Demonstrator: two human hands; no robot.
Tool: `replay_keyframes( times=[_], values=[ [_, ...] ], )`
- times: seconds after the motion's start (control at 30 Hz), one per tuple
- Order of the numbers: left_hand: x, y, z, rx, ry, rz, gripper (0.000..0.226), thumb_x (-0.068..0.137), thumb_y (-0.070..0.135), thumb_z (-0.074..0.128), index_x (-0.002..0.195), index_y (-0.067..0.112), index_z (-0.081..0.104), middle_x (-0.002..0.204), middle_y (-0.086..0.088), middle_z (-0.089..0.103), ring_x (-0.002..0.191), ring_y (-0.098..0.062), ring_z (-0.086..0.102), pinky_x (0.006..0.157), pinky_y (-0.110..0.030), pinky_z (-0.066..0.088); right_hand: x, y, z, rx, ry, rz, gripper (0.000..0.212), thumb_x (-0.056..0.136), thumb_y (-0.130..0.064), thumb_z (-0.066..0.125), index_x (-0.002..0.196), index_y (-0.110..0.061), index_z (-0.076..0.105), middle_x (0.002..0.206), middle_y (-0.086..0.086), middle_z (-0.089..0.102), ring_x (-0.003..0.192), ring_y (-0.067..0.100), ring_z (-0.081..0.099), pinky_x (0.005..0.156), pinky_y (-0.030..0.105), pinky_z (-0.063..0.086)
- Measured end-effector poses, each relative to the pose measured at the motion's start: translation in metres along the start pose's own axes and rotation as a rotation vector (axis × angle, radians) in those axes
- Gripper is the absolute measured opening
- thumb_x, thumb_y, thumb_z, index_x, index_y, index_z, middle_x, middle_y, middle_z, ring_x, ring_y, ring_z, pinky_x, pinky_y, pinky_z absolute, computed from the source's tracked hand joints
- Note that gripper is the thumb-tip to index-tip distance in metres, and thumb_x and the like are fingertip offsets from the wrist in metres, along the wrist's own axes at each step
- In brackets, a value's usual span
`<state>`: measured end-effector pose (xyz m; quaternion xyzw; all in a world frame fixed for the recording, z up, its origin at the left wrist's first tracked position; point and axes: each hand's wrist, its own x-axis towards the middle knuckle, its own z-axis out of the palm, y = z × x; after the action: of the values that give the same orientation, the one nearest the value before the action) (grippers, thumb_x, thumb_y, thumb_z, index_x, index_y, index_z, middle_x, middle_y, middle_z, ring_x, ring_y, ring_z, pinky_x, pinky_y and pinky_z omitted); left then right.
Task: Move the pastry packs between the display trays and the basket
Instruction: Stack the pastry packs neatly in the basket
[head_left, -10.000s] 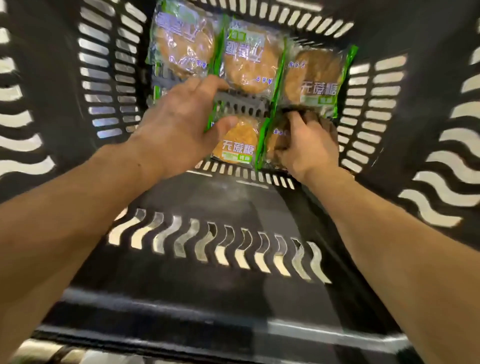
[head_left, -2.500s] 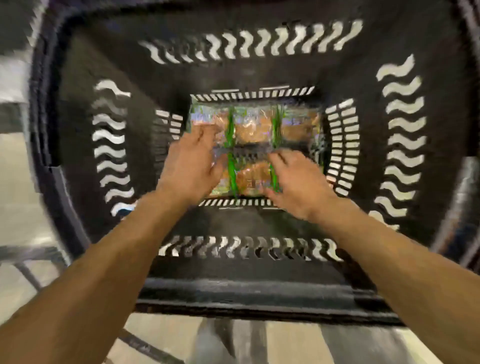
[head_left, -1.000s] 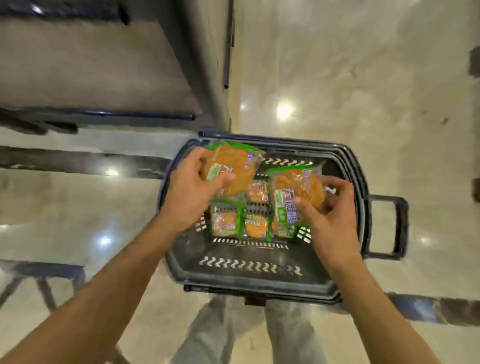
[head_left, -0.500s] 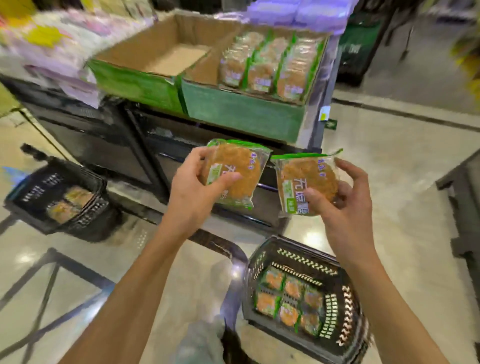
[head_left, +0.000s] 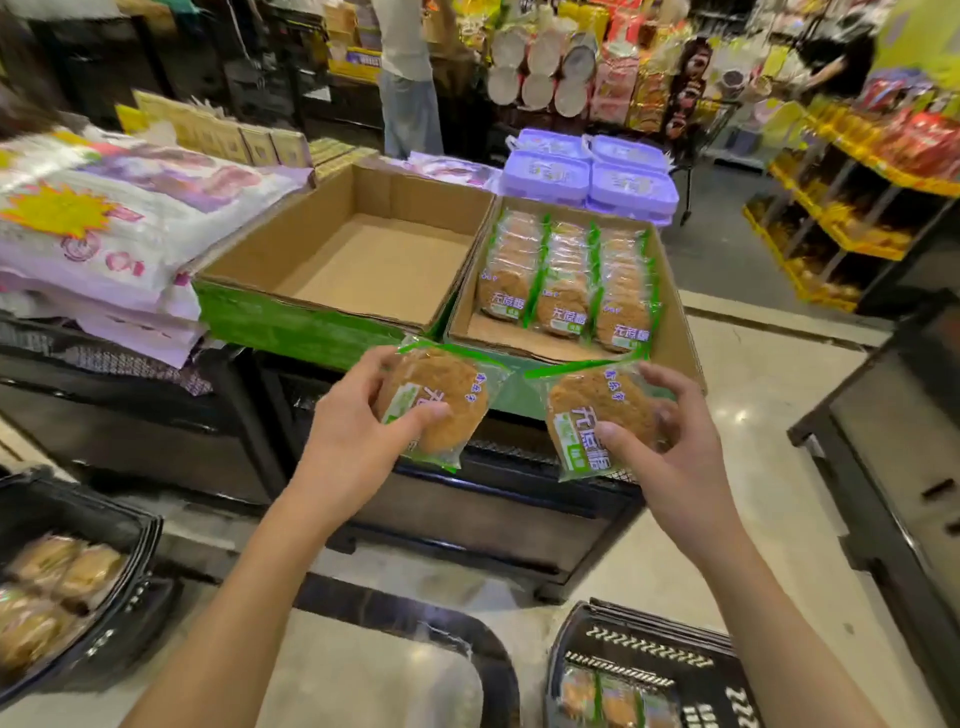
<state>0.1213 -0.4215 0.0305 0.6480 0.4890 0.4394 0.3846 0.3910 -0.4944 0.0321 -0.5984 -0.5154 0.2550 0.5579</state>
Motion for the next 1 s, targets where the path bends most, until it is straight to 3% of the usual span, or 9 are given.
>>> replay_keyframes(
  times=[0.07, 0.23, 0.37, 0.47, 0.57, 0.67, 0.77, 0.9, 1.0],
  values=[
    [0.037, 0.001, 0.000, 0.002, -0.068, 0.027, 0.046, 0.080, 0.028, 0.084, 0.116, 0.035, 0.056, 0.098, 0.021, 0.067, 0.091, 0.009, 0.063, 0.078, -0.010, 0.048, 0.017, 0.000, 0.002, -0.057, 0.034, -0.002, 0.061, 0.080, -0.005, 0.082, 0.122, -0.040, 0.055, 0.107, -0.013, 0.072, 0.103, 0.012, 0.070, 0.088, 0.036, 0.058],
    [0.150, -0.001, 0.045, 0.262, -0.249, 0.226, 0.050, 0.081, 0.039, 0.082, 0.122, 0.026, 0.057, 0.100, 0.008, 0.071, 0.090, -0.016, 0.067, 0.082, -0.035, 0.054, 0.074, 0.014, -0.016, -0.115, 0.058, 0.038, 0.058, 0.081, -0.006, 0.082, 0.123, -0.038, 0.055, 0.114, -0.006, 0.071, 0.105, 0.010, 0.070, 0.092, 0.043, 0.058],
    [0.240, 0.000, 0.086, 0.534, -0.414, 0.330, 0.060, 0.081, 0.046, 0.080, 0.130, 0.022, 0.055, 0.106, 0.000, 0.071, 0.094, -0.022, 0.065, 0.082, -0.041, 0.054, 0.137, 0.045, -0.026, -0.211, 0.019, 0.076, 0.060, 0.080, -0.013, 0.084, 0.125, -0.040, 0.055, 0.110, -0.009, 0.071, 0.101, 0.011, 0.070, 0.091, 0.045, 0.057],
    [0.293, -0.007, 0.109, 0.650, -0.538, 0.335, 0.056, 0.078, 0.047, 0.082, 0.123, 0.026, 0.055, 0.101, 0.003, 0.069, 0.089, -0.019, 0.063, 0.080, -0.040, 0.053, 0.193, 0.070, -0.028, -0.228, -0.045, 0.063, 0.058, 0.082, -0.016, 0.083, 0.127, -0.039, 0.055, 0.101, -0.017, 0.071, 0.095, 0.008, 0.070, 0.086, 0.037, 0.058],
    [0.328, -0.019, 0.130, 0.811, -0.582, 0.379, 0.054, 0.082, 0.046, 0.079, 0.123, 0.024, 0.052, 0.088, 0.009, 0.057, 0.089, -0.021, 0.059, 0.072, -0.033, 0.043, 0.244, 0.094, -0.026, -0.265, -0.143, 0.084, 0.059, 0.083, -0.019, 0.083, 0.131, -0.036, 0.053, 0.092, -0.021, 0.070, 0.090, -0.001, 0.066, 0.080, 0.024, 0.050],
    [0.353, -0.040, 0.147, 1.009, -0.647, 0.398, 0.050, 0.087, 0.047, 0.073, 0.125, 0.027, 0.048, 0.109, 0.007, 0.063, 0.102, -0.021, 0.061, 0.077, -0.034, 0.046, 0.286, 0.118, -0.021, -0.425, -0.230, 0.094, 0.061, 0.085, -0.027, 0.081, 0.136, -0.038, 0.050, 0.099, -0.012, 0.064, 0.097, 0.012, 0.059, 0.086, 0.031, 0.047],
    [0.370, -0.054, 0.160, 1.214, -0.739, 0.425, 0.045, 0.092, 0.045, 0.066, 0.128, 0.029, 0.044, 0.132, 0.007, 0.061, 0.116, -0.022, 0.062, 0.084, -0.036, 0.052, 0.314, 0.138, -0.013, -0.607, -0.432, 0.066, 0.059, 0.088, -0.030, 0.076, 0.139, -0.035, 0.047, 0.088, -0.021, 0.052, 0.097, 0.016, 0.054, 0.078, 0.031, 0.039],
    [0.386, -0.064, 0.172, 1.357, -0.682, 0.536, 0.043, 0.091, 0.039, 0.061, 0.127, 0.024, 0.045, 0.124, 0.001, 0.061, 0.112, -0.025, 0.061, 0.084, -0.037, 0.045, 0.339, 0.162, 0.002, -0.882, -0.623, 0.000, 0.056, 0.093, -0.033, 0.068, 0.142, -0.041, 0.041, 0.127, -0.010, 0.062, 0.119, 0.020, 0.055, 0.088, 0.038, 0.047],
    [0.388, -0.078, 0.170, 1.372, -0.551, 0.637, 0.055, 0.069, 0.035, 0.082, 0.116, 0.019, 0.059, 0.110, -0.005, 0.063, 0.098, -0.028, 0.061, 0.074, -0.038, 0.046, 0.343, 0.176, 0.017, -0.976, -0.573, -0.113, 0.053, 0.093, -0.034, 0.065, 0.141, -0.038, 0.044, 0.132, -0.009, 0.057, 0.117, 0.022, 0.053, 0.094, 0.041, 0.048]
  ],
)
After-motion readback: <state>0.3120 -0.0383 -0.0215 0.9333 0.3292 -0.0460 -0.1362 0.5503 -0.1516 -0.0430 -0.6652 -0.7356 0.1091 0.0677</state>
